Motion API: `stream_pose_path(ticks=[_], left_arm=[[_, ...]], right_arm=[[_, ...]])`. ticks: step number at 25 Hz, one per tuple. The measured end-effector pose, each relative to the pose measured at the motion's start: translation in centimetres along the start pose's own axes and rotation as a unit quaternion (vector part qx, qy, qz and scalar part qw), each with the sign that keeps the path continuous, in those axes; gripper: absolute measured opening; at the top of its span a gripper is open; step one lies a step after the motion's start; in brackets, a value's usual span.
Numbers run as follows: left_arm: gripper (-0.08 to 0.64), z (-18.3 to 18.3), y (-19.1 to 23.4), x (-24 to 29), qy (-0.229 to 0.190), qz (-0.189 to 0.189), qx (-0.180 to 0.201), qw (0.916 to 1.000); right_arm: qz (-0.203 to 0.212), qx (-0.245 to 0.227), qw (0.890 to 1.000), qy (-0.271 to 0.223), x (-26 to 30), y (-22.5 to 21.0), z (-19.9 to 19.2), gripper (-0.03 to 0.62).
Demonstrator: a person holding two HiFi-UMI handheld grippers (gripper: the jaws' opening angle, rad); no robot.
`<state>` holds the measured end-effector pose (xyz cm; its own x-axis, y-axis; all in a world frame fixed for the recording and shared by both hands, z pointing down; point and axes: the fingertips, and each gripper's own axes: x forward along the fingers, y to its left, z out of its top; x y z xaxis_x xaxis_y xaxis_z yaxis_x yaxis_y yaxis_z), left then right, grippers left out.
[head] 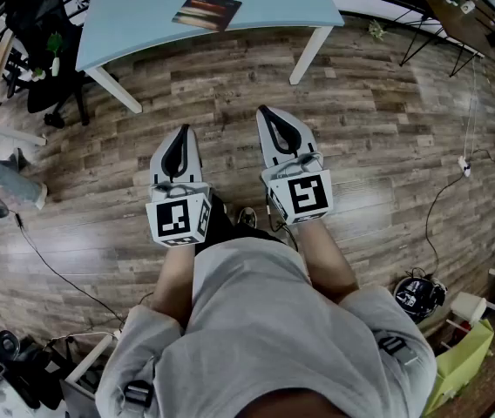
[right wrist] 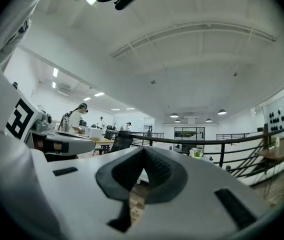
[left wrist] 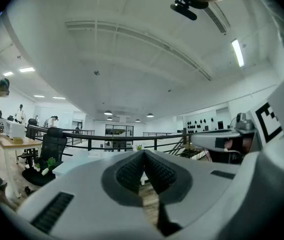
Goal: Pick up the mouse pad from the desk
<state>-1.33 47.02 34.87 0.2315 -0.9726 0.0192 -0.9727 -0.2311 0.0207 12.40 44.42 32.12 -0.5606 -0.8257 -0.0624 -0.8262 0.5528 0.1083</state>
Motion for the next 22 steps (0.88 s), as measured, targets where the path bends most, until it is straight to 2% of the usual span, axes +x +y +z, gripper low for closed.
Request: stream_pose_path(ticks=[6, 14, 22], left_arm=[[0.012, -0.7, -0.6, -0.3, 0.006, -0.006, -0.003, 1.0000], [0.012, -2.9, -1.6, -1.3, 0.037, -0.016, -0.013, 0.9991], [0.012, -3.2, -1.2, -0.1, 0.048, -0.023, -0.006, 0.9985]], right_arm=[[0.016, 0.013, 1.000, -0.001, -0.6, 0.5, -0.4, 0.005], [0.037, 0.041, 0.998, 0.023, -2.3, 0.8, -2.5, 0.021], [0.044, 0.053, 0.997, 0.033, -0.3, 1.1, -3.8, 0.046]])
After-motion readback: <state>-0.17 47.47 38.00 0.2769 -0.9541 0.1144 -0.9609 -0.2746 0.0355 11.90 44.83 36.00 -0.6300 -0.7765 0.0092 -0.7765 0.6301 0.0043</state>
